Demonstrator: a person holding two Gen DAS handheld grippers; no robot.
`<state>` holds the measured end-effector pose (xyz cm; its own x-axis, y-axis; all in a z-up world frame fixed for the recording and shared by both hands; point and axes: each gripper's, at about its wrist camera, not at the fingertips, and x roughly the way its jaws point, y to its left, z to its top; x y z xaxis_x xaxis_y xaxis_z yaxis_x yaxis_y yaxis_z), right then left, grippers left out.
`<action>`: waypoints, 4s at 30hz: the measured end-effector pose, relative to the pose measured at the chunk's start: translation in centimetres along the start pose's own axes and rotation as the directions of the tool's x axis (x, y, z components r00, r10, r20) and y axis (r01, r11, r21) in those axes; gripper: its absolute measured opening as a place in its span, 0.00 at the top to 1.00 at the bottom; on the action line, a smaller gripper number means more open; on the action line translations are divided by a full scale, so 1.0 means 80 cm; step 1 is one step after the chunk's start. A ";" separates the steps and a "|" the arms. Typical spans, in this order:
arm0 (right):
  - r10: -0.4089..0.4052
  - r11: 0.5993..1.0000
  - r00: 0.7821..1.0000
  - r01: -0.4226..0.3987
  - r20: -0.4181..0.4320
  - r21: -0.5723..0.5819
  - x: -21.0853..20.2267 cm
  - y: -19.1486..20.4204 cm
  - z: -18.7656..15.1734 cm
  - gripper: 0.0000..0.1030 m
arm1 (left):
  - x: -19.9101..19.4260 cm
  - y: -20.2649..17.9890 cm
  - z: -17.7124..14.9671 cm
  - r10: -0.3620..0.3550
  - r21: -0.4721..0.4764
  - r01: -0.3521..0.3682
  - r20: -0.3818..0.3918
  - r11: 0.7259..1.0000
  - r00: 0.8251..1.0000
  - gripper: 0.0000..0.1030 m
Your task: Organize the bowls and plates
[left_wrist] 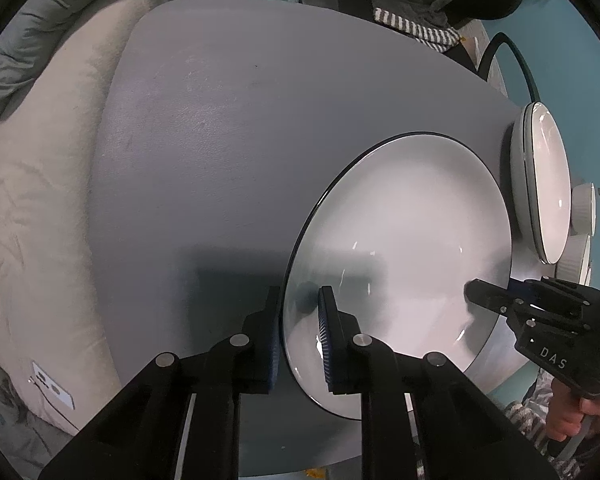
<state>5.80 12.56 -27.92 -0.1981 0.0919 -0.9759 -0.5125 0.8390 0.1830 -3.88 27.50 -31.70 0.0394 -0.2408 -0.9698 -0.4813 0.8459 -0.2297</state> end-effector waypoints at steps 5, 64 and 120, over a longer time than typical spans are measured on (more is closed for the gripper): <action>0.015 1.000 1.000 -0.015 -0.017 0.012 0.002 -0.002 0.001 0.82 | 0.000 -0.014 0.007 0.023 0.010 -0.023 -0.004 1.000 1.000 0.84; 0.017 0.999 0.996 -0.019 0.084 0.033 -0.106 -0.177 0.043 0.85 | -0.019 -0.253 0.093 0.089 0.126 -0.093 0.038 0.988 0.995 0.82; -0.122 0.985 0.992 0.117 0.035 0.125 -0.110 -0.176 0.064 0.29 | -0.010 -0.279 0.101 0.050 0.197 -0.047 -0.007 0.979 0.999 0.62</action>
<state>19.01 2.69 -22.49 -0.1050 0.0070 -0.9945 -0.4237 0.9044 0.0511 13.91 12.63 -26.43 0.0094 -0.2017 -0.9794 -0.3002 0.9337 -0.1951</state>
